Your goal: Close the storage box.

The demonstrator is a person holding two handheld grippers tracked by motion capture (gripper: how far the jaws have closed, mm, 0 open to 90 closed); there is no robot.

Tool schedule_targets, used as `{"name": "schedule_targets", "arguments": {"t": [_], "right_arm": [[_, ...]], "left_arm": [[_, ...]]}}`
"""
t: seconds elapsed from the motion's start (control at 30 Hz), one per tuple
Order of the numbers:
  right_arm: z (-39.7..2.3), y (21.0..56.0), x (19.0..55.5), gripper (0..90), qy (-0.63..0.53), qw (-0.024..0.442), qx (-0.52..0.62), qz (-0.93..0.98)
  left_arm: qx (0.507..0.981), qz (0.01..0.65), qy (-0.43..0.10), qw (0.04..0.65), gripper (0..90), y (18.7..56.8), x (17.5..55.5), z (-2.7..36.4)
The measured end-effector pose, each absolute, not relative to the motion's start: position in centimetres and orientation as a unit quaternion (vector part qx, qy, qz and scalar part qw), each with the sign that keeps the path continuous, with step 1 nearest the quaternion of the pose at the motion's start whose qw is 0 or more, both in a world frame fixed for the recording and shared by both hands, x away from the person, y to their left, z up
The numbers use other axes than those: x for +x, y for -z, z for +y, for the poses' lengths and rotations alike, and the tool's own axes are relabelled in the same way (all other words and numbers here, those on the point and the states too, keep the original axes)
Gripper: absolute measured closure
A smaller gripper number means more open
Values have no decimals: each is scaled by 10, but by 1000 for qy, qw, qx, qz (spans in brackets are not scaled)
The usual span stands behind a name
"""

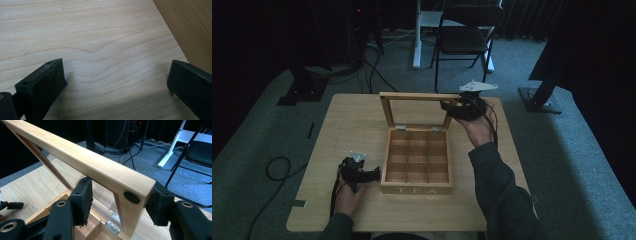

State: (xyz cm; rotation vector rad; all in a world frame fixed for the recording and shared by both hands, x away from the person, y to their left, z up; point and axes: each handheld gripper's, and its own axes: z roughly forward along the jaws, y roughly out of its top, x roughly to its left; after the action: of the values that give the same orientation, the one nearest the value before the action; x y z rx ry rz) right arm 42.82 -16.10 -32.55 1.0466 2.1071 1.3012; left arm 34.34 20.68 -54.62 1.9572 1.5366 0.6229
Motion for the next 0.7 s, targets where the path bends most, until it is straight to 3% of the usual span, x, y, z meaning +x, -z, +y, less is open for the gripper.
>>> {"name": "schedule_targets", "arguments": {"t": [0.7], "right_arm": [[-167,332,412,417,-476,223,413,744]], "left_arm": [[731,574,-233,284,16,546,343,207]]}}
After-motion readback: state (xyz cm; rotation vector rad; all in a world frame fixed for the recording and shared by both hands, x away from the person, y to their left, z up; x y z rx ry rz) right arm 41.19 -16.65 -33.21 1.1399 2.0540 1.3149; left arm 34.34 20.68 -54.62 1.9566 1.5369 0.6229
